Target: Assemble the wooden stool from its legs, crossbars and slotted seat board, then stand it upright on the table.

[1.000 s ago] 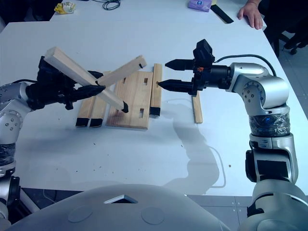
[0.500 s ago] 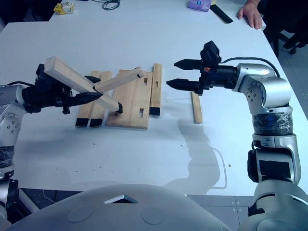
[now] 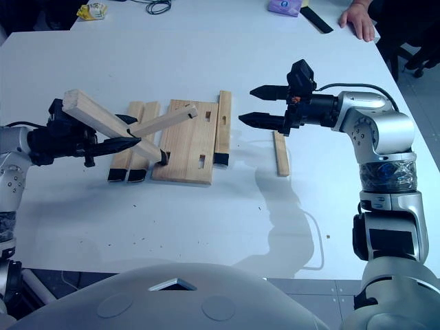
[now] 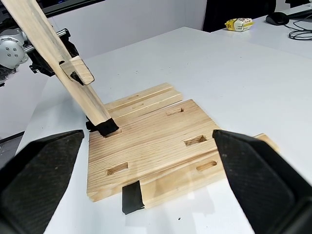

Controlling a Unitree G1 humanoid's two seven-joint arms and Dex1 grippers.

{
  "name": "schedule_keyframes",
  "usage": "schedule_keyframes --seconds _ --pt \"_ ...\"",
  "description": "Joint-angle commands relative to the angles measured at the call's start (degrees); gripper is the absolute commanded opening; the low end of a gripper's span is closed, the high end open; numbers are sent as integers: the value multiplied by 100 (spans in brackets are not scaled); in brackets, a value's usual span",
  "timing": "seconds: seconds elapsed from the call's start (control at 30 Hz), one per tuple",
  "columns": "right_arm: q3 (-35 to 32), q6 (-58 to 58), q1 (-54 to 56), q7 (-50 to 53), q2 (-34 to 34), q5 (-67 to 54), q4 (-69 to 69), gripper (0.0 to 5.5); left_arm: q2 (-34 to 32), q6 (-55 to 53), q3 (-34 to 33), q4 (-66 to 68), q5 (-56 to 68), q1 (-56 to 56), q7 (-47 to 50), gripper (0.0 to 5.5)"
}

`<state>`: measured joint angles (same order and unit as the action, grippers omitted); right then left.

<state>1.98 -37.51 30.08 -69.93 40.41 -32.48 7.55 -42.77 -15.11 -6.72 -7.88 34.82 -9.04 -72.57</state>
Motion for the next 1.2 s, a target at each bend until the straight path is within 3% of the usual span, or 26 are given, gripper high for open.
schedule_keyframes --seconds 0.03,0.8,1.2 --pt "1 20 156 0 -58 77 65 488 58 187 91 98 -151 -91 -38 206" --pt "-51 -27 -6 74 -102 39 -81 488 -488 548 328 740 -434 -145 -811 205" --pt "-127 -113 -109 242 -207 -49 -245 488 152 -214 419 -146 168 312 68 205"
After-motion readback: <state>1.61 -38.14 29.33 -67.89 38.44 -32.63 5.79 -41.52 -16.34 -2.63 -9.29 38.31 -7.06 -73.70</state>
